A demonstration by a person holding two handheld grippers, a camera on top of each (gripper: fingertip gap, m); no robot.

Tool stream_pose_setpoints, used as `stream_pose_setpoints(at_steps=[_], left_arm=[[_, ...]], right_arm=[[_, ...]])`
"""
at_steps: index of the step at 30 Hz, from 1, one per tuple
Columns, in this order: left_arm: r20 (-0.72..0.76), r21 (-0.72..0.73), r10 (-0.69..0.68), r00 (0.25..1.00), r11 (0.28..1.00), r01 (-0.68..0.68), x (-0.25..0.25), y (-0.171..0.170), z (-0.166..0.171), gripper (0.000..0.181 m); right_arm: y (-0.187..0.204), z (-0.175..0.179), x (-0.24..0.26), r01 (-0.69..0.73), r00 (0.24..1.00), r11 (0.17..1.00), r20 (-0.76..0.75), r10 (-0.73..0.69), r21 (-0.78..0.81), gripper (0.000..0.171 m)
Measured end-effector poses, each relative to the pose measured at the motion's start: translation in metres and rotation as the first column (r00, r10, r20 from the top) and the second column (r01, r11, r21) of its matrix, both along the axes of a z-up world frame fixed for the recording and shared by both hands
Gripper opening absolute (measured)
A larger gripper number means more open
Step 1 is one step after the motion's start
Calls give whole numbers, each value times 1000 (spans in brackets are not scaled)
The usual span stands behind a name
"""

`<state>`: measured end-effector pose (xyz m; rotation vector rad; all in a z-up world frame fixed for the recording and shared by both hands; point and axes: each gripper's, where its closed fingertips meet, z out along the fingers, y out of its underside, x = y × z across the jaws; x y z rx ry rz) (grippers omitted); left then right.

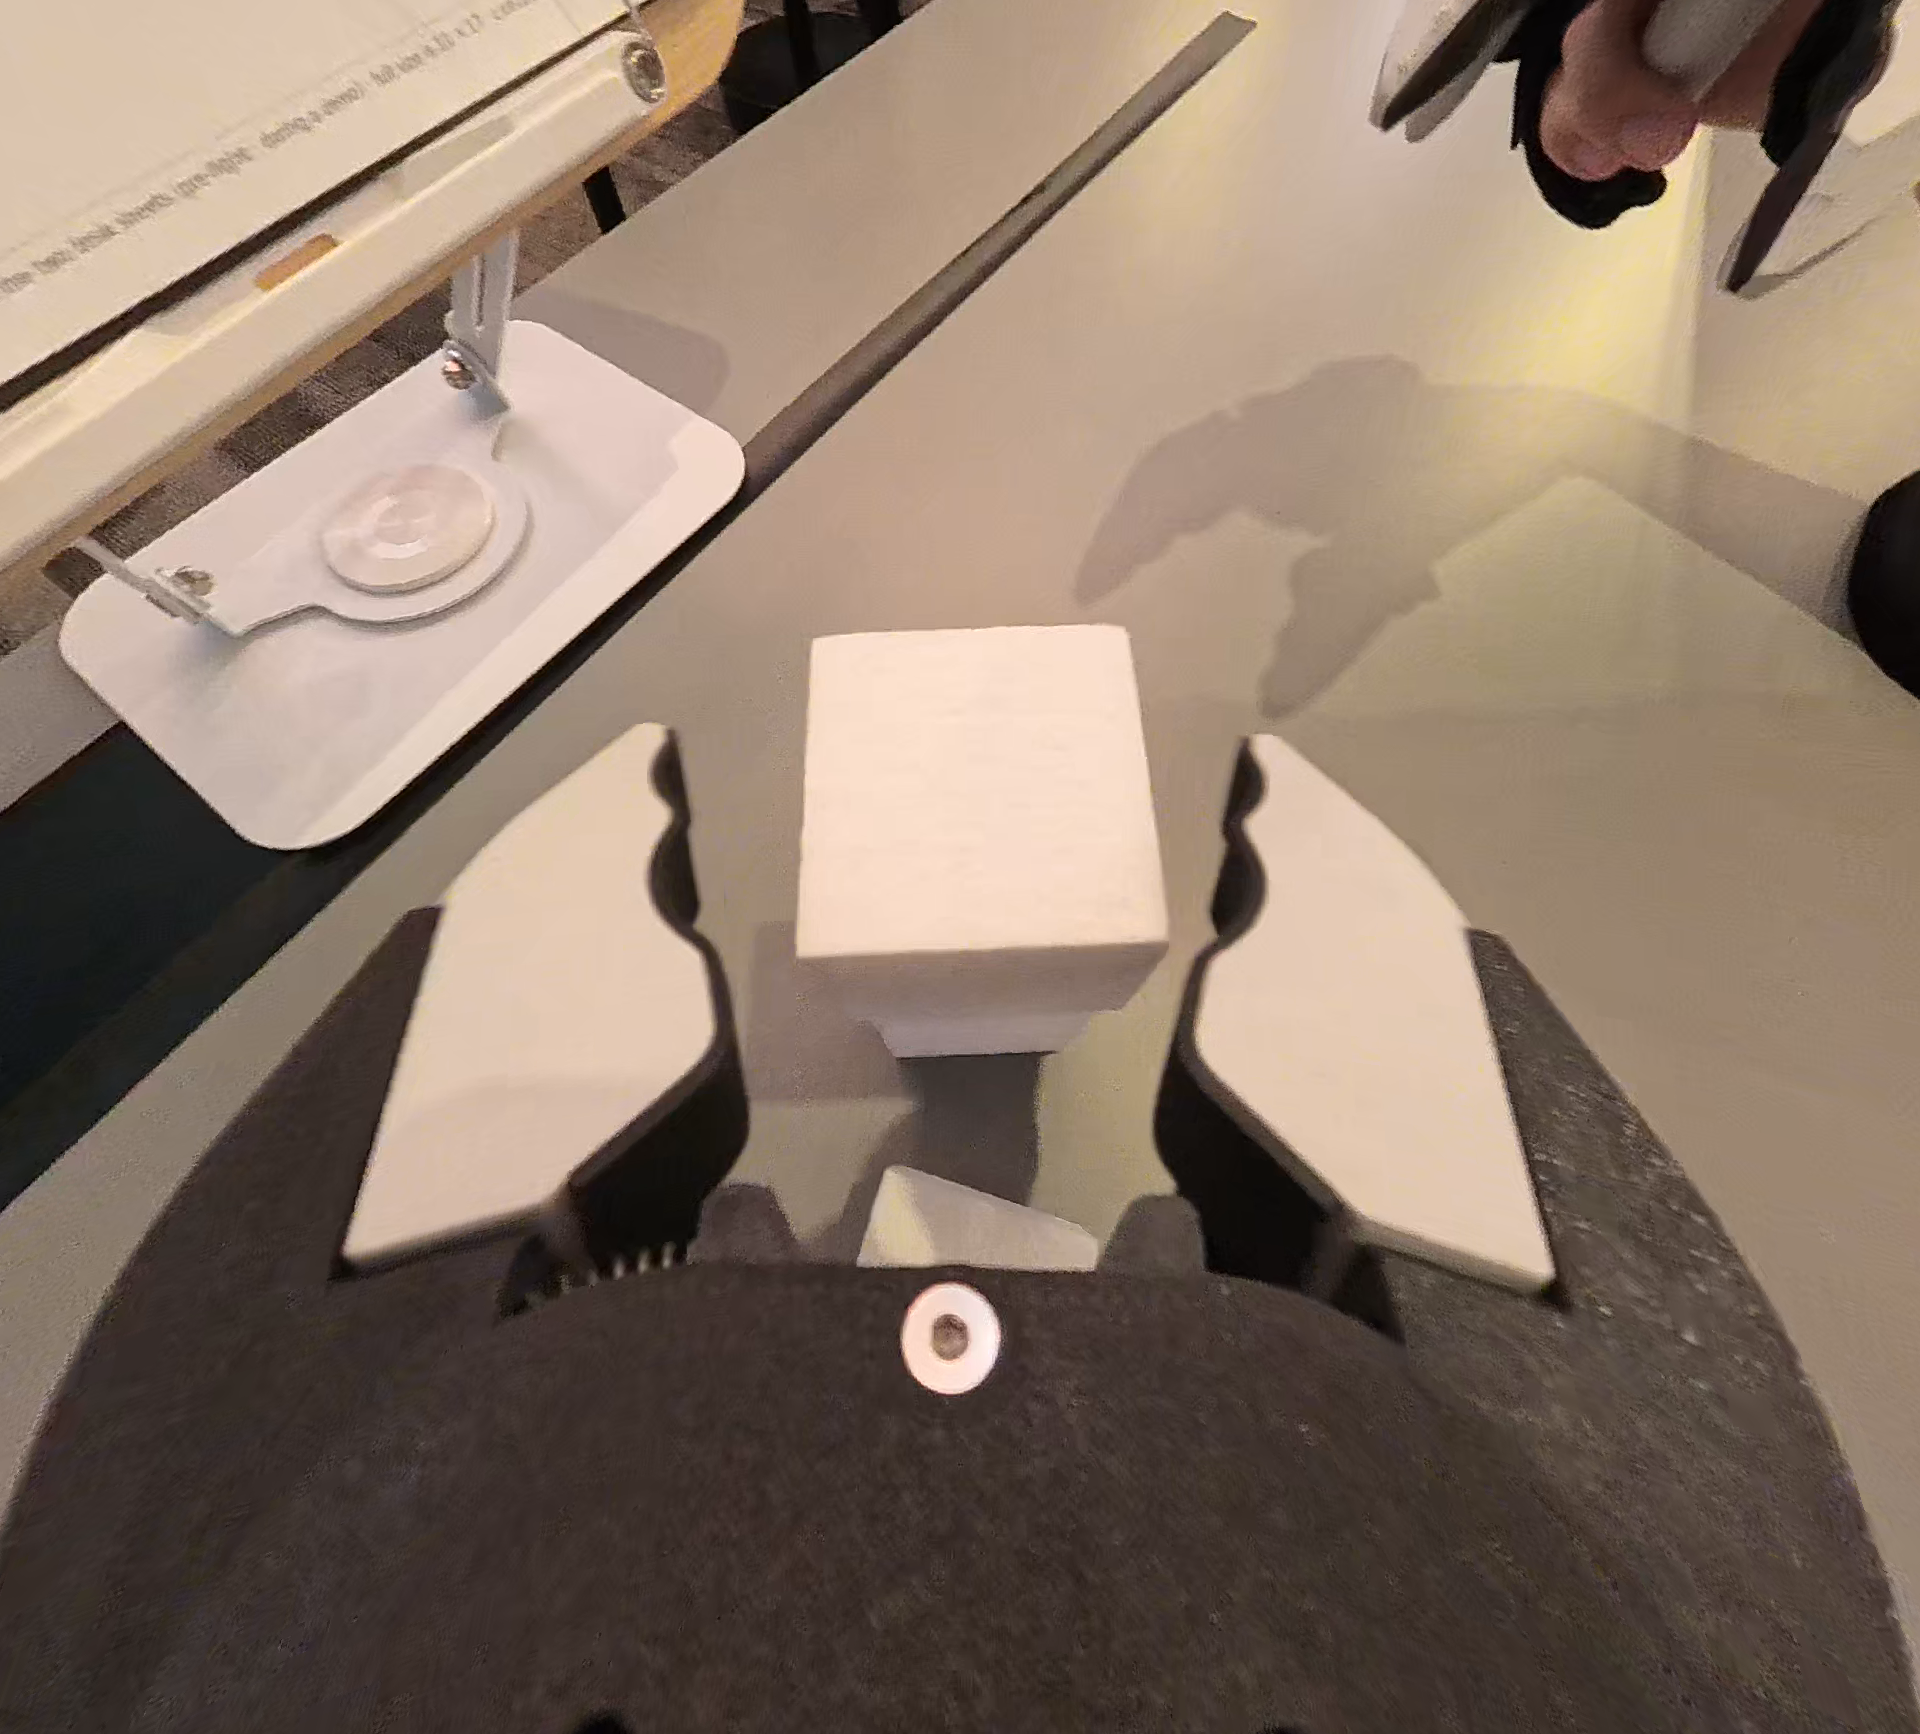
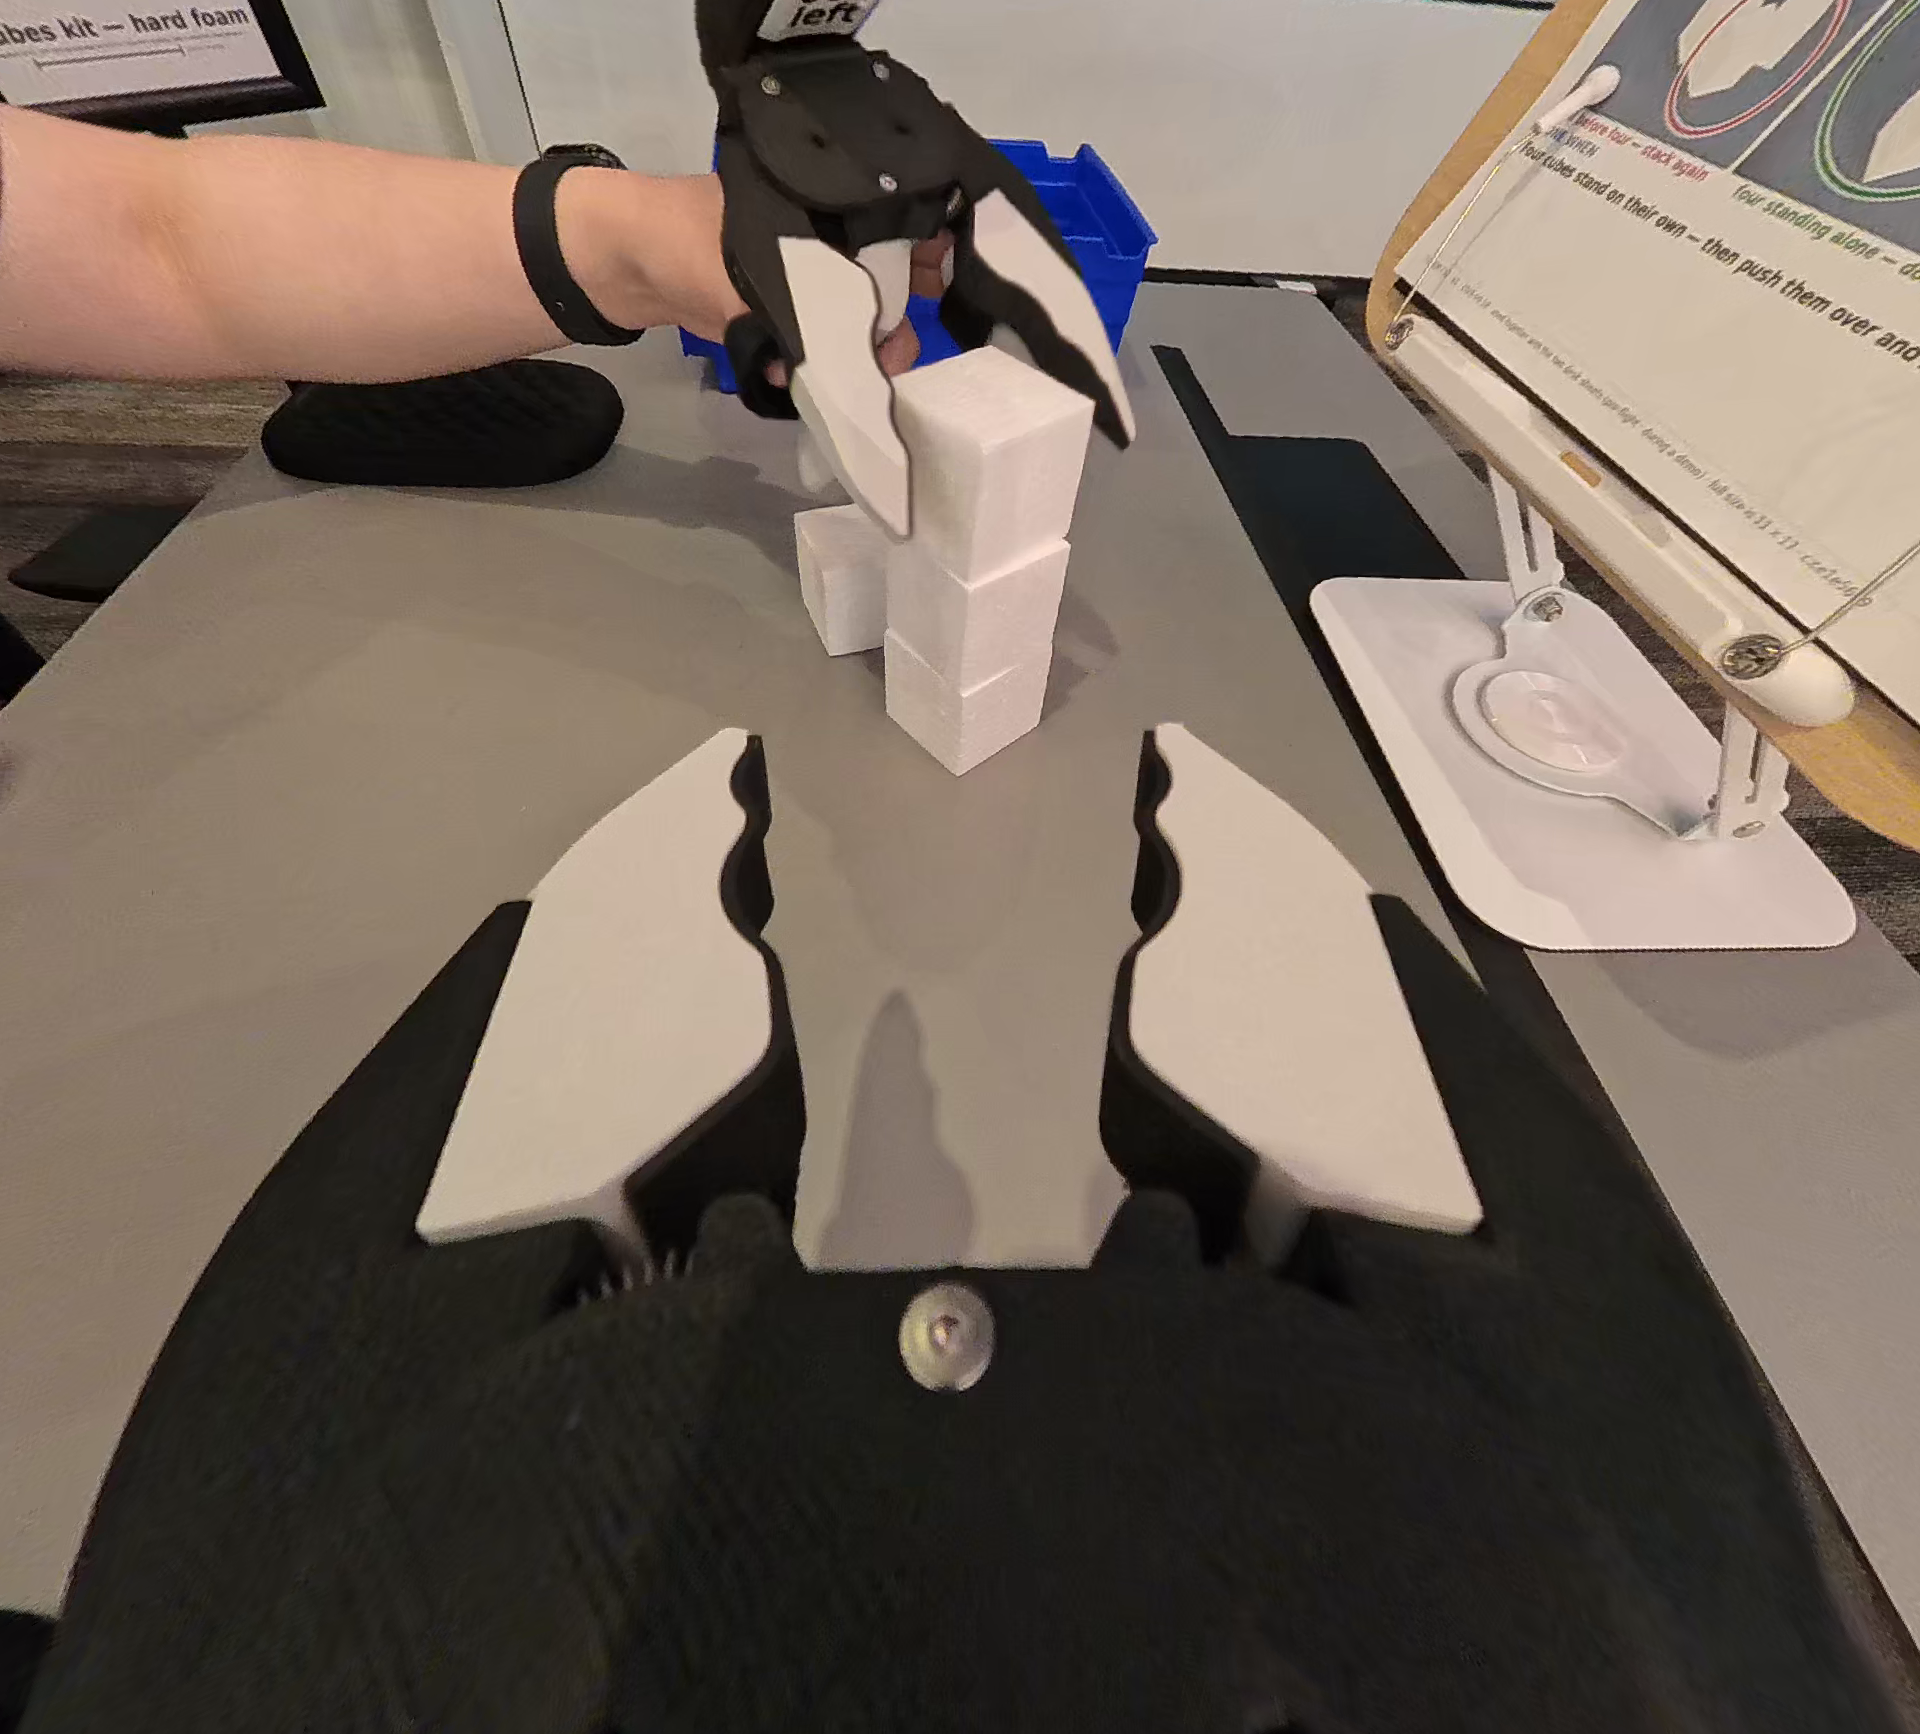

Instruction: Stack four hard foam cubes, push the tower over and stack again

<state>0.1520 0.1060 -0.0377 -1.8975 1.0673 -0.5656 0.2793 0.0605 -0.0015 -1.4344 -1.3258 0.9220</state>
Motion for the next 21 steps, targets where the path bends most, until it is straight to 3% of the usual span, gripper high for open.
stream_pose_setpoints(at_steps=[3,5,8,11,15,18,21], left_arm=[[90,5,28,996,1000,-29,-12,-11,12,115],[98,36,39,994,998,-42,-29,-23,10,115],[-40,100,53,998,994,-49,-64,-35,-24,112],[-154,38,47,987,998,-41,-86,-44,-67,111],[-120,-29,46,992,998,-50,-89,-45,-91,95],[-141,-8,29,990,999,-31,-88,-42,-99,65],[-63,-34,-1,998,999,-1,-82,-45,-91,63]], right_arm=[[1,1,3,10,1000,1000,-13,-10,-2,70],[0,4,6,14,999,1000,-31,-14,2,70],[3,8,11,24,998,1000,-56,-24,1,70],[4,9,11,20,996,1000,-81,-22,-14,69],[4,1,8,20,999,1000,-46,-20,-12,67],[-1,-6,6,4,1000,1000,-14,-4,-9,65],[-1,-13,7,5,1000,1000,13,-5,-23,65]])
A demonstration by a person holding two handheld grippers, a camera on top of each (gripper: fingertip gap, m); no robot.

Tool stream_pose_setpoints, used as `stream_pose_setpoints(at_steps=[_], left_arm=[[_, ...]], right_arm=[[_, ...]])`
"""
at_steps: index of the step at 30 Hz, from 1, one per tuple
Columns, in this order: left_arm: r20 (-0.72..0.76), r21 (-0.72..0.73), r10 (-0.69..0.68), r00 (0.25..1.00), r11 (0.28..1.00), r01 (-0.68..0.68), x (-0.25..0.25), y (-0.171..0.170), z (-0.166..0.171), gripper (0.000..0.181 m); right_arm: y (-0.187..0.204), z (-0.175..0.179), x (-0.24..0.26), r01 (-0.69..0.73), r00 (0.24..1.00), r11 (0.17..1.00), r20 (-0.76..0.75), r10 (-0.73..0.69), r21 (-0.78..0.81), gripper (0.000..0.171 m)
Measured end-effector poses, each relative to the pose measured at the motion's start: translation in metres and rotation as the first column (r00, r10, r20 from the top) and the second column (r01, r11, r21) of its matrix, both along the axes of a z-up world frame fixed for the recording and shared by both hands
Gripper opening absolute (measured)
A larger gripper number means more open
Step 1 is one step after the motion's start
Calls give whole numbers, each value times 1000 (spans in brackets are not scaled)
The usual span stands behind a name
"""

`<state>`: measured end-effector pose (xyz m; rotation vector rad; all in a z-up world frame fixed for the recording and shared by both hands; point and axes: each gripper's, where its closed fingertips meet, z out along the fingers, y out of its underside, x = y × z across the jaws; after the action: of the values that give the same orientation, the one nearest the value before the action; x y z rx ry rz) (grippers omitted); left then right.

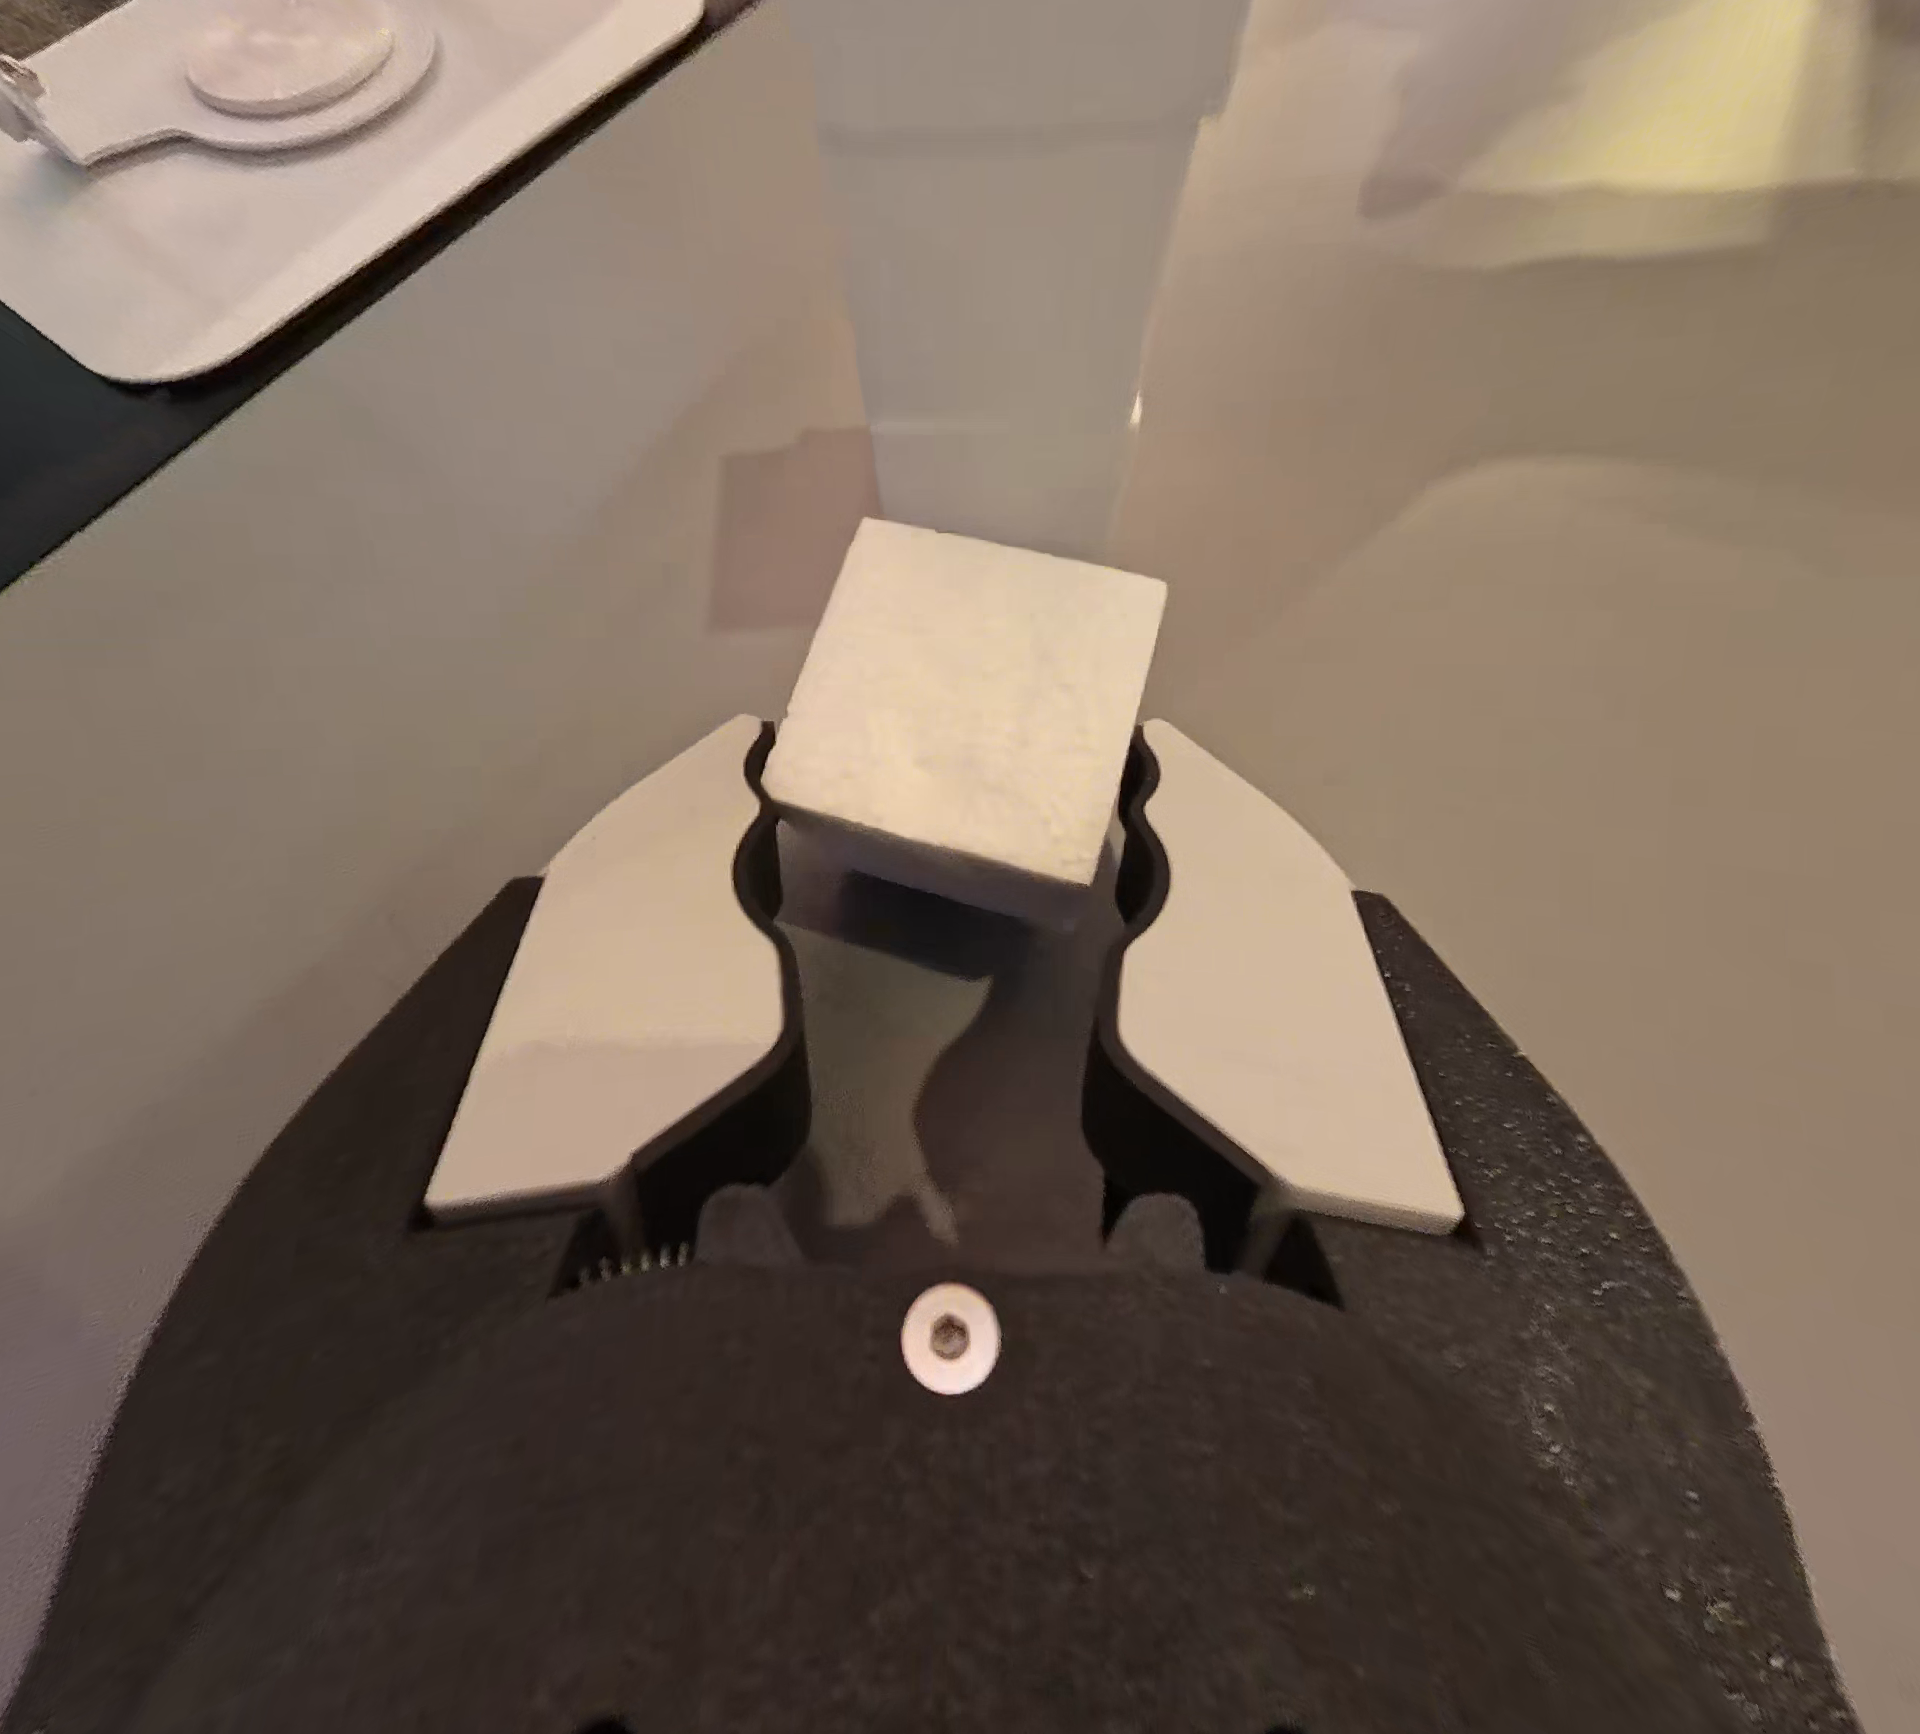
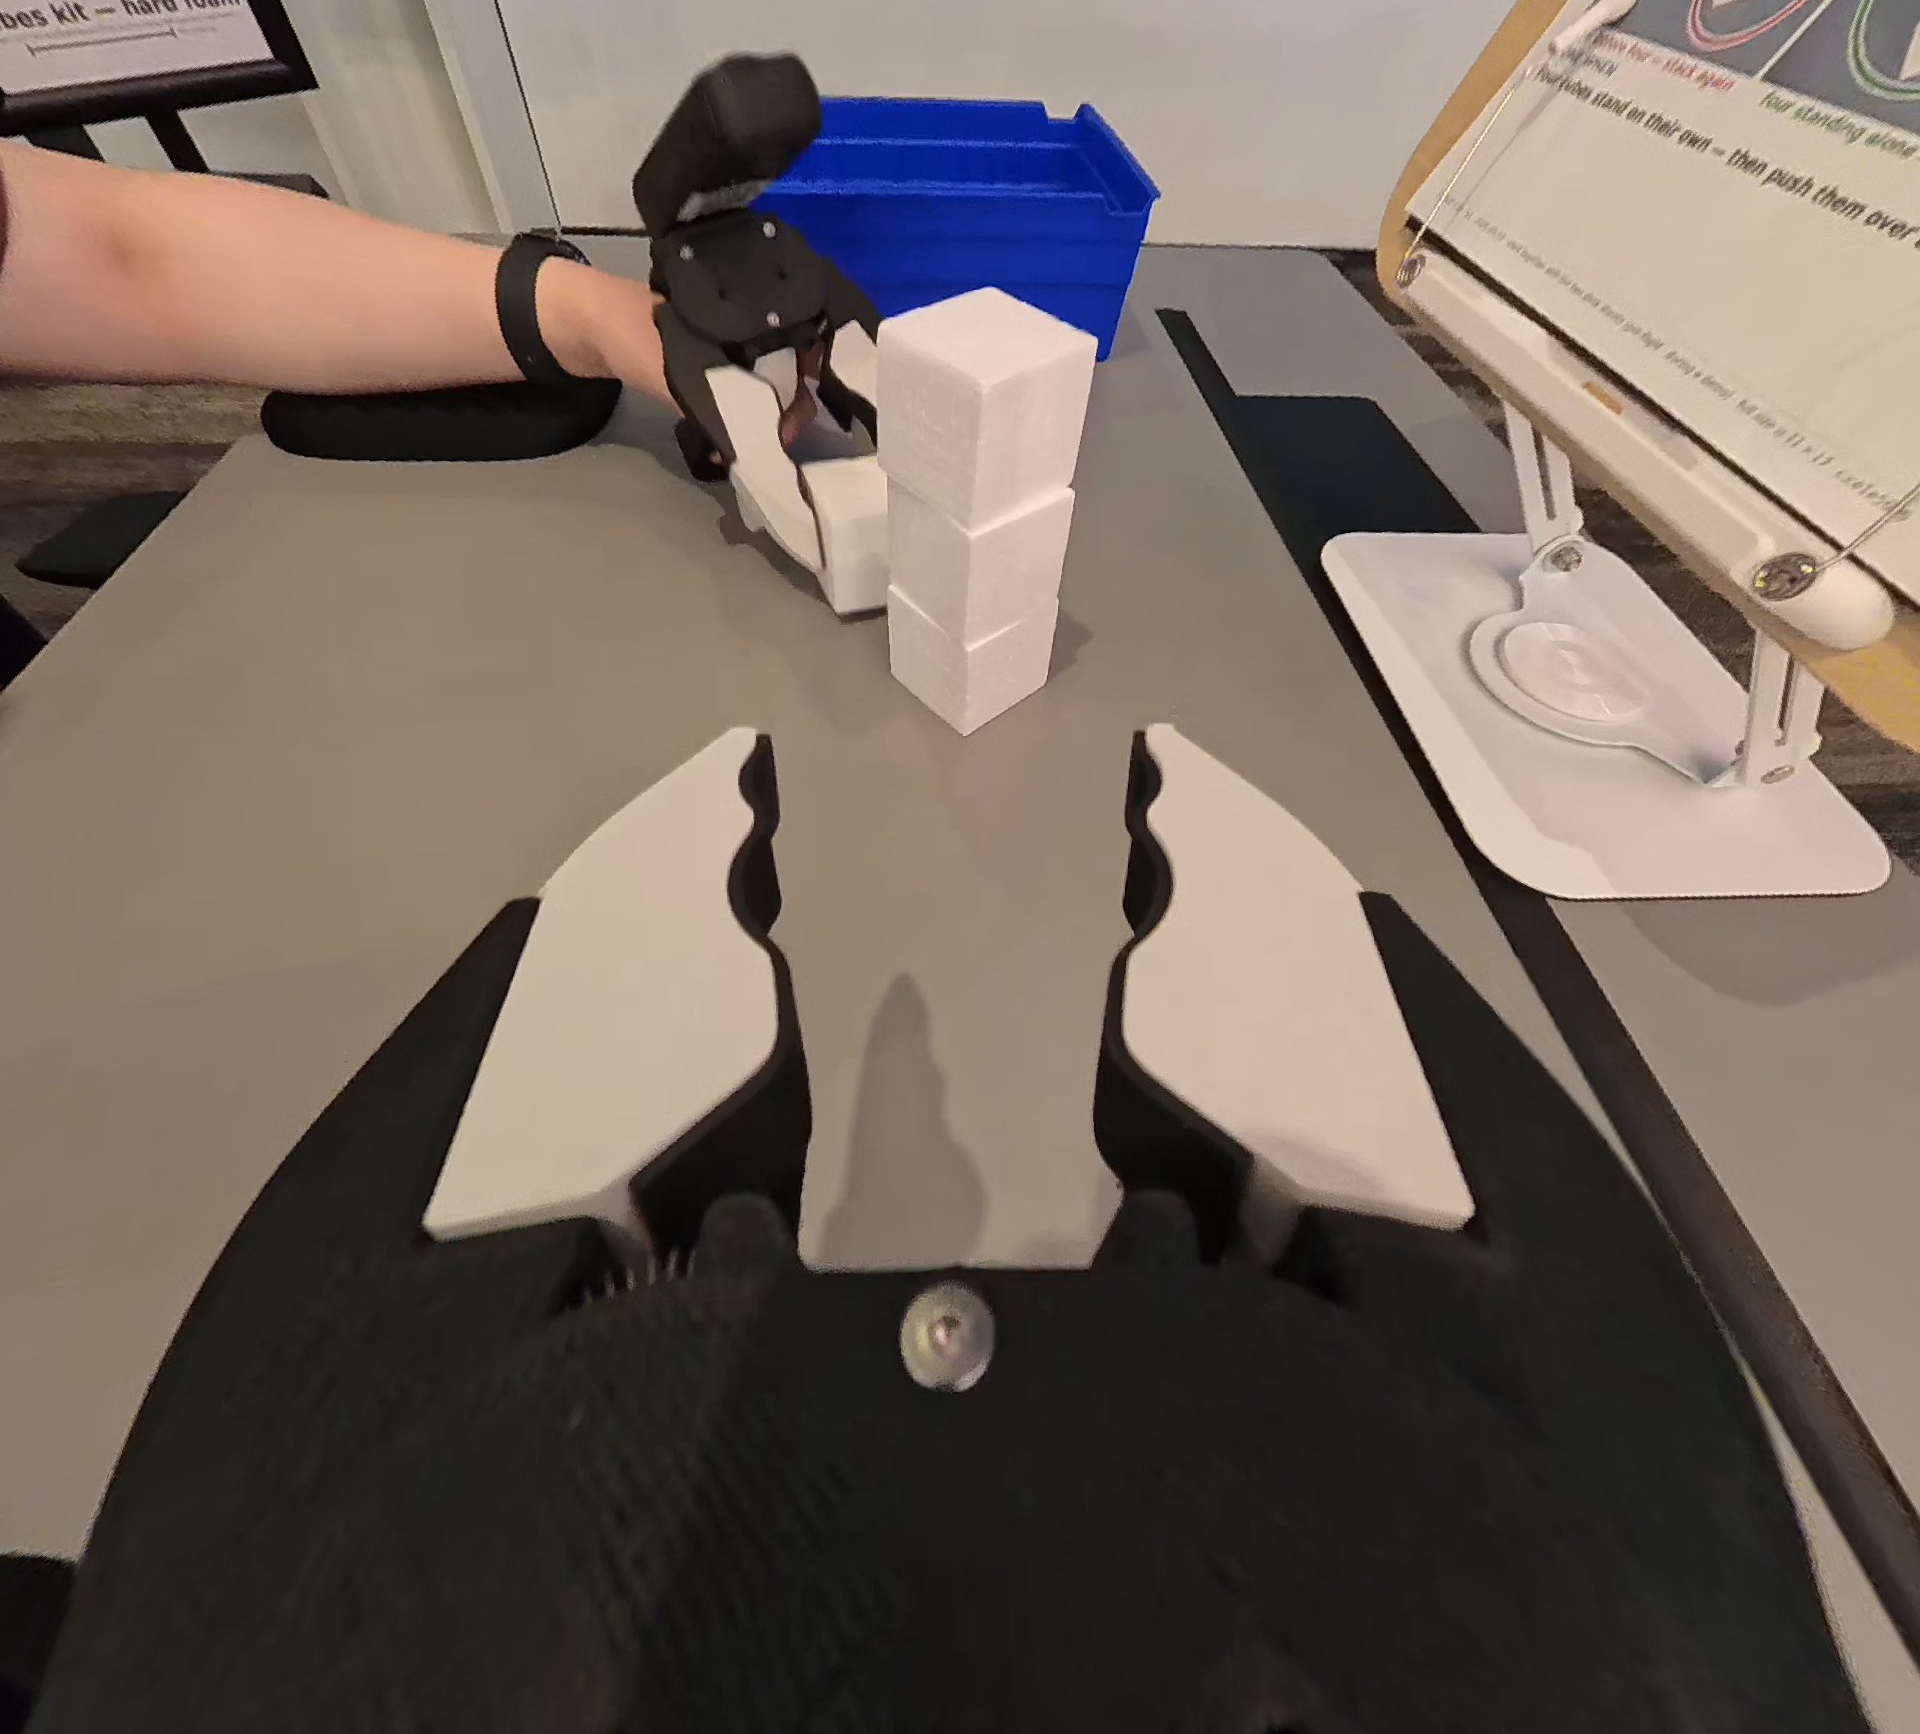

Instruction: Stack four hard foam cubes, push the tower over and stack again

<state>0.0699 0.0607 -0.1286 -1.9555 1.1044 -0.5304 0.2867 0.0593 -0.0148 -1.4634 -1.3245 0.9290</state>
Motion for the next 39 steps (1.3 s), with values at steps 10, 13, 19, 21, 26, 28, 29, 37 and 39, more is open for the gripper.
stream_pose_setpoints(at_steps=[10,13,19,21,26,28,29,37,39], left_arm=[[173,138,103,980,982,-127,16,11,174,63],[69,199,111,991,972,-122,42,22,184,63],[-29,104,142,989,985,-138,63,33,161,63],[-27,88,165,986,983,-162,63,36,157,63],[-29,52,182,983,982,-180,65,37,148,63],[-38,47,188,981,981,-186,66,38,144,63],[-45,51,201,979,979,-199,66,40,141,63],[24,-6,234,972,972,-234,61,29,137,104],[132,26,264,956,963,-269,49,21,147,103]], right_arm=[[5,-3,-2,-3,1000,1000,5,3,-17,65],[5,-11,0,2,999,1000,35,-1,-21,65],[7,-13,7,18,1000,999,12,-17,-46,65],[7,-12,7,16,1000,999,4,-16,-51,65],[7,-17,4,6,1000,998,25,-4,-58,65],[8,-21,2,6,999,998,43,-3,-63,65],[8,-23,2,6,999,998,51,-2,-68,65],[1,-53,-17,-37,986,987,153,61,-156,65],[5,-64,-26,-20,975,988,217,53,-154,59]])
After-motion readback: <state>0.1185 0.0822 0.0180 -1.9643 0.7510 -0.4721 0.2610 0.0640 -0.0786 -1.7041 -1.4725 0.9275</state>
